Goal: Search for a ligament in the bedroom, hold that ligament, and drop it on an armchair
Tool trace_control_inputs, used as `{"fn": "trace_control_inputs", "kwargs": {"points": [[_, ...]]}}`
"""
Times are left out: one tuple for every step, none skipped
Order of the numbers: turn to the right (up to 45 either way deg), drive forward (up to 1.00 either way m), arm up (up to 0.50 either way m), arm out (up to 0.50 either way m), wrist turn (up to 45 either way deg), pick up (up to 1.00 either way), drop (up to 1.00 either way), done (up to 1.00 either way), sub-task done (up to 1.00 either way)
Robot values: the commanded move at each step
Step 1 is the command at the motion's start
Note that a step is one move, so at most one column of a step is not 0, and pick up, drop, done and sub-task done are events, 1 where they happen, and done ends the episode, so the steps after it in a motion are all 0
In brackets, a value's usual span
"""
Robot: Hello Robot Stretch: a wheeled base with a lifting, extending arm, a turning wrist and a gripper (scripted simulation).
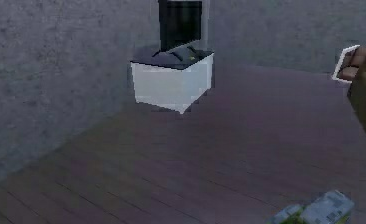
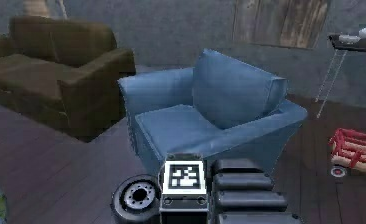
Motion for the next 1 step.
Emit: {"fn": "trace_control_inputs", "kwargs": {"points": [[27.0, 0.00, 0.00, 0.00, 0.0, 0.00, 0.00, 0.00, 0.00]]}}
